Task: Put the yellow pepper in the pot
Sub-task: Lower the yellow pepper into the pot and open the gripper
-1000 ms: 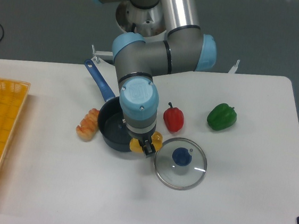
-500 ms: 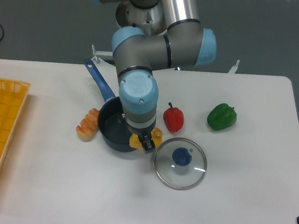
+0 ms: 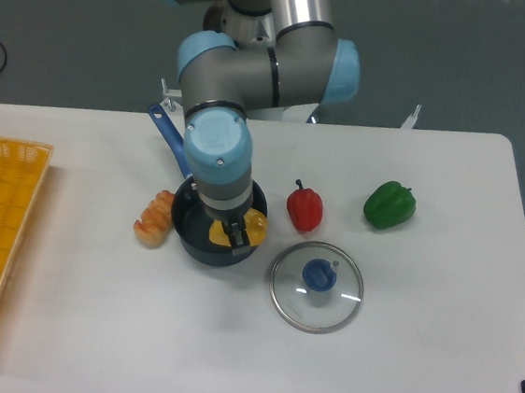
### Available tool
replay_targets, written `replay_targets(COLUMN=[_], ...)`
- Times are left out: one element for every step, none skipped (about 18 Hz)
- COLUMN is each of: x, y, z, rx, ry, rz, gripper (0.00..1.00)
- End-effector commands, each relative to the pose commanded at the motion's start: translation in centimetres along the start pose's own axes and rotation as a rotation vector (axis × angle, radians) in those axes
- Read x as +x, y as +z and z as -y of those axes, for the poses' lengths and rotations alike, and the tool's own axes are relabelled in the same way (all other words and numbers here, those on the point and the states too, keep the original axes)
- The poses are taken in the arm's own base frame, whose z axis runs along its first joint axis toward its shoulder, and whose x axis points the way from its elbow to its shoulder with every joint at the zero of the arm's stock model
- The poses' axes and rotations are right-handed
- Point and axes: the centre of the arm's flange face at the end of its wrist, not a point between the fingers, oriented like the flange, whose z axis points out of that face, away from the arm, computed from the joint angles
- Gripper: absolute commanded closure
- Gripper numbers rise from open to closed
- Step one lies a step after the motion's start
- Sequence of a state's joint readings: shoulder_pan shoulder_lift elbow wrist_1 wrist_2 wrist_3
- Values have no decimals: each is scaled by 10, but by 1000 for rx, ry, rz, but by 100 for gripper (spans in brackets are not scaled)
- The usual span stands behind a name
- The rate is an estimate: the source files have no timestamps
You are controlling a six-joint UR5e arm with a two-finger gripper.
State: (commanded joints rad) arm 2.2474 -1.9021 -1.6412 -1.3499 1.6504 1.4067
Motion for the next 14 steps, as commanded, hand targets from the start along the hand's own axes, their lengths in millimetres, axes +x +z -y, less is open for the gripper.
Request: replay_targets(x=[4, 5, 6, 10, 13, 13, 14, 14, 16, 18, 18, 18, 18, 18], y=[6, 7, 9, 17, 21, 22, 22, 23, 26, 29, 32, 34, 35, 35], z=[4, 6, 7, 8, 7, 6, 7, 7, 8, 13, 13, 14, 14, 14], rx=[-9, -12, -14, -18, -29, -34, -33, -34, -39, -40, -41, -44, -44, -44], ry=[7, 8, 13, 16, 19, 17, 20, 19, 21, 29, 28, 28, 28, 27], rz=[-7, -8, -11, -27, -34, -35, -35, -36, -43, -47, -53, -55, -57, -58], gripper=[40, 40, 40, 40, 40, 39, 39, 39, 39, 39, 39, 38, 38, 37])
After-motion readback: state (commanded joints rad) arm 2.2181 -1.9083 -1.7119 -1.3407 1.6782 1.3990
